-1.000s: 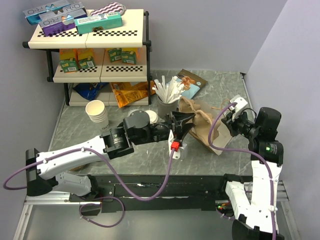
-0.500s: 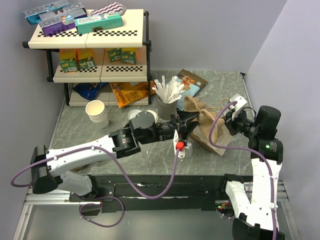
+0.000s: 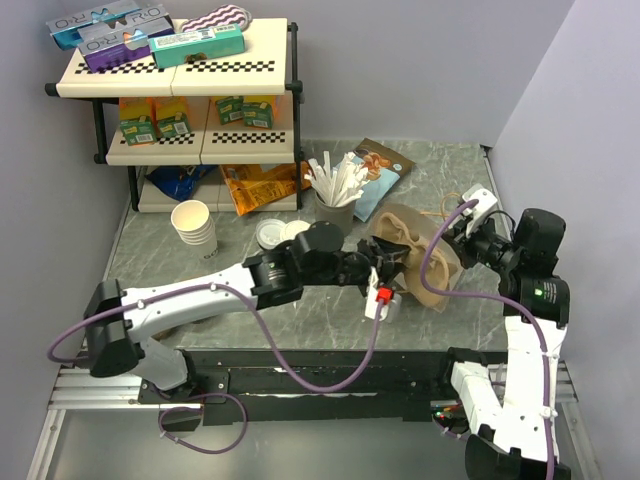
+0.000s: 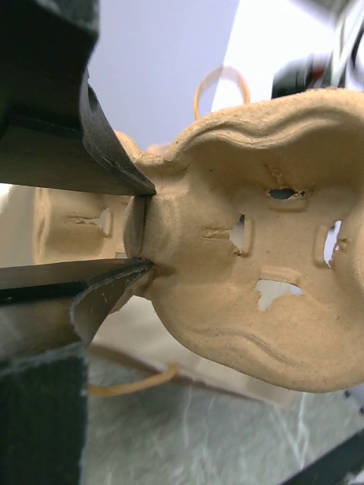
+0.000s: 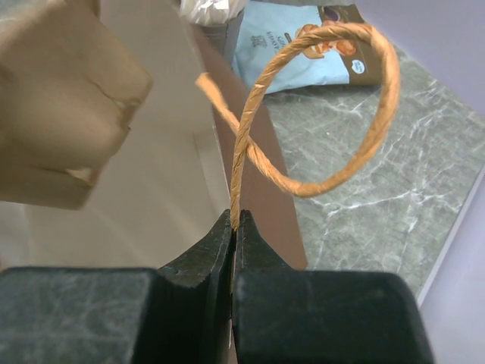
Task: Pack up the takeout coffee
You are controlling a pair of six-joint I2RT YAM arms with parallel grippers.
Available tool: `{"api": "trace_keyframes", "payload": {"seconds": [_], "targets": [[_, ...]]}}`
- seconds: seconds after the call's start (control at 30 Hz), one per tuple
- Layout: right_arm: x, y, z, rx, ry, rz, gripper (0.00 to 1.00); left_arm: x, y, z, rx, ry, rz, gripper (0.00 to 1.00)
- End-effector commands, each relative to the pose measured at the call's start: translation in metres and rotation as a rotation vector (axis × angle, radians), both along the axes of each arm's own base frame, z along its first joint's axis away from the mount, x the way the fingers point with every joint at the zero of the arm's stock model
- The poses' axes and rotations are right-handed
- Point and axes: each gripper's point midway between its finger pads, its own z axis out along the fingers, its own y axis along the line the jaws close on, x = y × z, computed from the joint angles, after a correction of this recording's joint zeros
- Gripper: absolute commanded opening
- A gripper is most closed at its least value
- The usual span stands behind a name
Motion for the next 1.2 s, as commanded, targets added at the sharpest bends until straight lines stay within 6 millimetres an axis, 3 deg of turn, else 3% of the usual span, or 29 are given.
{"api": "trace_keyframes", "payload": {"seconds": [0.0, 0.2, 0.43, 0.6, 0.67, 0.83, 0.93, 1.03, 1.07, 1.17], "targets": [[-0.007, 0.006, 0.029, -0.025, -0.089, 0.035, 0.00, -0.003, -0.007, 0.001, 0.063, 0.009, -0.034, 0.01], [-0.017, 0.007, 0.029, -0.081, -0.112, 0.063, 0.00, 0.013, -0.007, -0.020, 0.151, -0.022, 0.039, 0.01], [-0.028, 0.009, 0.025, -0.122, -0.108, 0.093, 0.00, 0.028, -0.023, -0.032, 0.218, -0.028, 0.082, 0.01], [-0.032, 0.010, 0.031, -0.136, -0.116, 0.096, 0.00, 0.028, -0.028, -0.027, 0.271, 0.042, 0.064, 0.01], [-0.033, 0.011, 0.035, -0.128, -0.128, 0.097, 0.00, 0.026, -0.027, -0.046, 0.348, 0.029, 0.037, 0.01], [-0.034, 0.013, 0.036, -0.129, -0.131, 0.107, 0.00, 0.029, -0.024, -0.073, 0.429, 0.000, 0.051, 0.01], [-0.035, 0.012, 0.031, -0.143, -0.134, 0.113, 0.00, 0.040, -0.023, -0.085, 0.480, -0.026, 0.136, 0.01], [-0.038, 0.014, 0.025, -0.145, -0.116, 0.124, 0.00, 0.048, -0.025, -0.090, 0.477, -0.025, 0.198, 0.01], [-0.040, 0.015, 0.024, -0.142, -0.109, 0.131, 0.00, 0.060, -0.022, -0.089, 0.471, -0.045, 0.276, 0.01], [-0.046, 0.021, 0.017, -0.120, -0.076, 0.159, 0.00, 0.063, -0.027, -0.094, 0.474, -0.086, 0.307, 0.01]]}}
